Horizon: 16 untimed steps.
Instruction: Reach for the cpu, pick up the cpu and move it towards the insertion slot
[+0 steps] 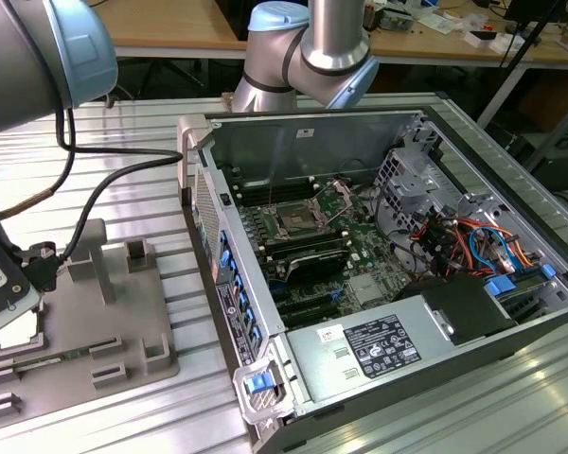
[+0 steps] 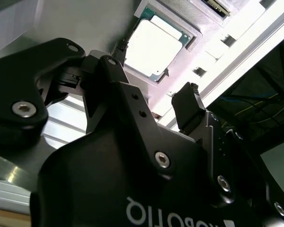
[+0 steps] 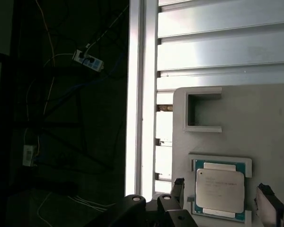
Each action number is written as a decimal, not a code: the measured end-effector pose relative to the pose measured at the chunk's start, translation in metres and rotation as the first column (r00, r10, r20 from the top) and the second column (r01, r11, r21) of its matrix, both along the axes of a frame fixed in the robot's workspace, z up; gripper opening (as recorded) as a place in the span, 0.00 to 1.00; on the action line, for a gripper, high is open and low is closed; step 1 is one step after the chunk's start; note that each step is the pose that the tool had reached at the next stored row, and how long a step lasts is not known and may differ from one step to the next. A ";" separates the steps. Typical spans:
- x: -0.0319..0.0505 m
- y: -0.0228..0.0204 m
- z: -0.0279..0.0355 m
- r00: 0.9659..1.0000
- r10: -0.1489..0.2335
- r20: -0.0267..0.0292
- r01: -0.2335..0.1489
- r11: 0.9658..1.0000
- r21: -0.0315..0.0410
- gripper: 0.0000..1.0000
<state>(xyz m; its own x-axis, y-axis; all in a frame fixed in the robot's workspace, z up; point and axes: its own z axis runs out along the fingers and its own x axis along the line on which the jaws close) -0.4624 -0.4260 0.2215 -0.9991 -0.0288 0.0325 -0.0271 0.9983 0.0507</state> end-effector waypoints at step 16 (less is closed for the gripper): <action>0.0022 -0.0009 -0.0240 1.000 0.001 0.000 -0.001 1.000 -0.001 0.66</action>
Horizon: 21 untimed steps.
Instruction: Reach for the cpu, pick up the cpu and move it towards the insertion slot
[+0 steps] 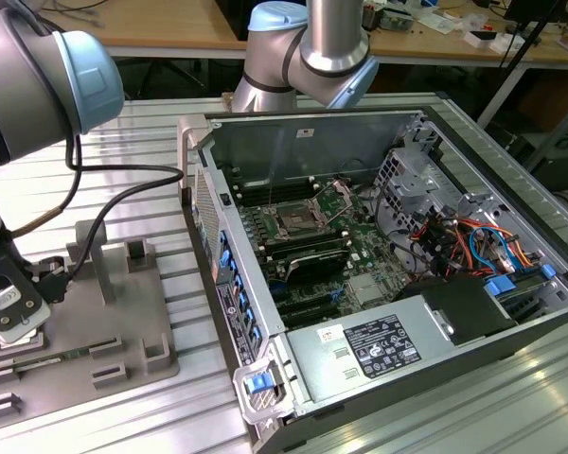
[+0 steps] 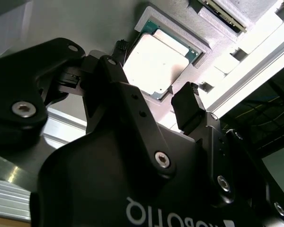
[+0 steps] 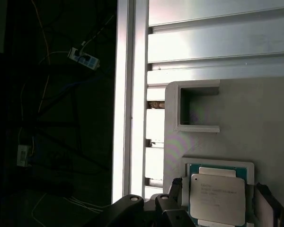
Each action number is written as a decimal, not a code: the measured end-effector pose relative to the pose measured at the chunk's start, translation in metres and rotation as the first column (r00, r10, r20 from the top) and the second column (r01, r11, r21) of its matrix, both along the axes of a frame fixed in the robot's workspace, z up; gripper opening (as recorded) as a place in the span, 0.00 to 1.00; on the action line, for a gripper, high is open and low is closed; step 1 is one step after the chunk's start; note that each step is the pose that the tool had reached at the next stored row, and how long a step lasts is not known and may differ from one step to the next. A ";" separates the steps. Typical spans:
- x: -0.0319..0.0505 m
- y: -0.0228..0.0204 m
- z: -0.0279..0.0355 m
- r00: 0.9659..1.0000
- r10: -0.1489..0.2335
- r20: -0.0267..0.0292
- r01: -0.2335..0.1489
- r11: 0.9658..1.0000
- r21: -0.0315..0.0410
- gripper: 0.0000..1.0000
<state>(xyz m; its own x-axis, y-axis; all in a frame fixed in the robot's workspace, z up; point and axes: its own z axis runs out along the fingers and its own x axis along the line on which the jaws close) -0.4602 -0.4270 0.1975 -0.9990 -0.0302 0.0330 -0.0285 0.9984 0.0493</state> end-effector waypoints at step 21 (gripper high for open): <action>0.0000 -0.0034 -0.0065 0.999 0.034 -0.002 -0.034 0.999 0.000 0.66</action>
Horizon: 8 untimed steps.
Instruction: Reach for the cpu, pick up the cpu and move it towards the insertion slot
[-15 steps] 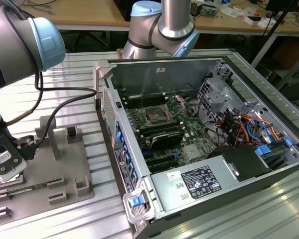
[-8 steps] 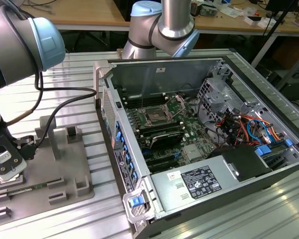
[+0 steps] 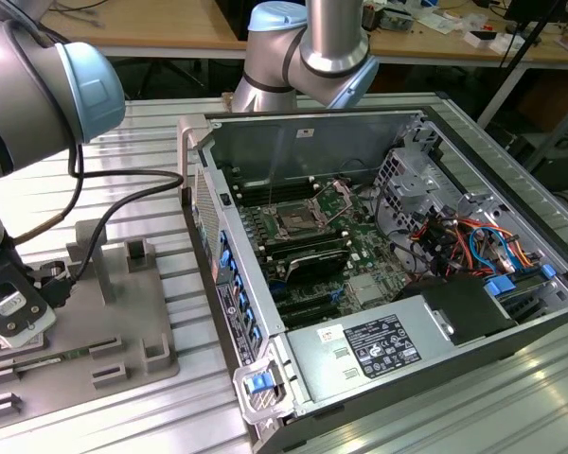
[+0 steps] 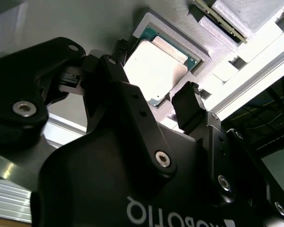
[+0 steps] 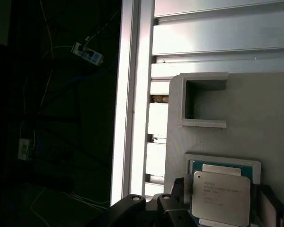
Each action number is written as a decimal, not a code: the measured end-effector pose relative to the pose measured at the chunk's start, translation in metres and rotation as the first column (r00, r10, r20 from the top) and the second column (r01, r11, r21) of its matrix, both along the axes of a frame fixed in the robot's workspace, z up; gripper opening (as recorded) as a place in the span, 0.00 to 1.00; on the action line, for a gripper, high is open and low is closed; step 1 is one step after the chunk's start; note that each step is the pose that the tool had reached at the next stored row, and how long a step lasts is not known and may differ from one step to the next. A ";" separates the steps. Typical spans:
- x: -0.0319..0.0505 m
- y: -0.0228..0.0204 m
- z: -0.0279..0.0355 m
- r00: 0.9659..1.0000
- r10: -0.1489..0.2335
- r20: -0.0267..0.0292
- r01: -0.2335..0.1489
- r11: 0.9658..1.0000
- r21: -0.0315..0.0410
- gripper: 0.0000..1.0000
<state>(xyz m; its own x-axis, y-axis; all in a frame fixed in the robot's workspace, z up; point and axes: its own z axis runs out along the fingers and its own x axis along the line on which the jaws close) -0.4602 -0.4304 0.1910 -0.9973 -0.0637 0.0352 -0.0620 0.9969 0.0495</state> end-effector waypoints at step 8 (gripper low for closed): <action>0.0000 0.0000 -0.0006 1.000 0.000 0.000 0.000 1.000 0.000 0.58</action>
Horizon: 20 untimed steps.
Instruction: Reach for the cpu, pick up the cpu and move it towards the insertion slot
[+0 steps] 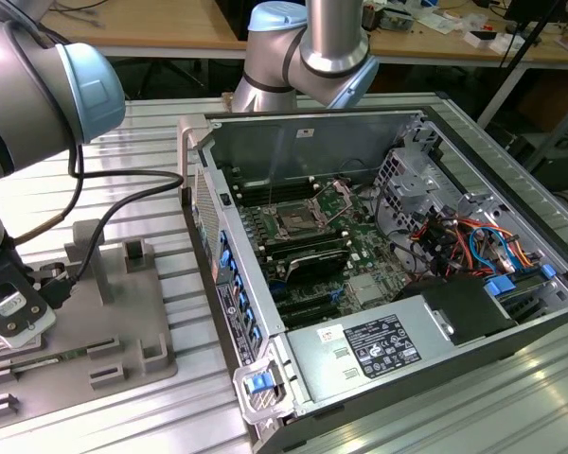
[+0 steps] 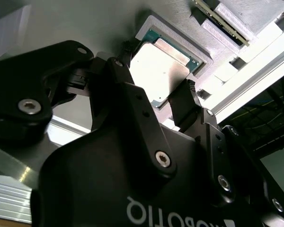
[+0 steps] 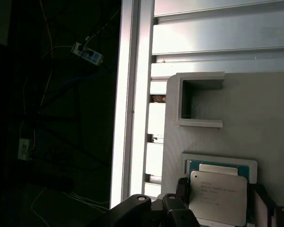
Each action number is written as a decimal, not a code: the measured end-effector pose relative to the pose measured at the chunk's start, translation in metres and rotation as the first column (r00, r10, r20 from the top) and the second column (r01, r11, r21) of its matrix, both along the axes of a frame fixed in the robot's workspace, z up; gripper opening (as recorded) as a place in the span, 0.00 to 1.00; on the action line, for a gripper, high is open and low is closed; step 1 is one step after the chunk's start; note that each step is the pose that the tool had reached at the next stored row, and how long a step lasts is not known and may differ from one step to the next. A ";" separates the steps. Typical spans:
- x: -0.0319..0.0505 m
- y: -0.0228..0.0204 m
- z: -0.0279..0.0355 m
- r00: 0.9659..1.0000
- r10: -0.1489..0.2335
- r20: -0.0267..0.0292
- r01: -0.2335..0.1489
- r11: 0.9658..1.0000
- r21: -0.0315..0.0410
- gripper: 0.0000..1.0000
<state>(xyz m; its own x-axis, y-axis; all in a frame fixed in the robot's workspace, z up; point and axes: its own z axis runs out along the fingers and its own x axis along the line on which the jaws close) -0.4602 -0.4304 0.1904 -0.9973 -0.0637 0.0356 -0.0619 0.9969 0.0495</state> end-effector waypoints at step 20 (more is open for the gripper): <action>0.0006 -0.0004 -0.0011 1.000 -0.017 0.000 0.017 1.000 0.000 0.58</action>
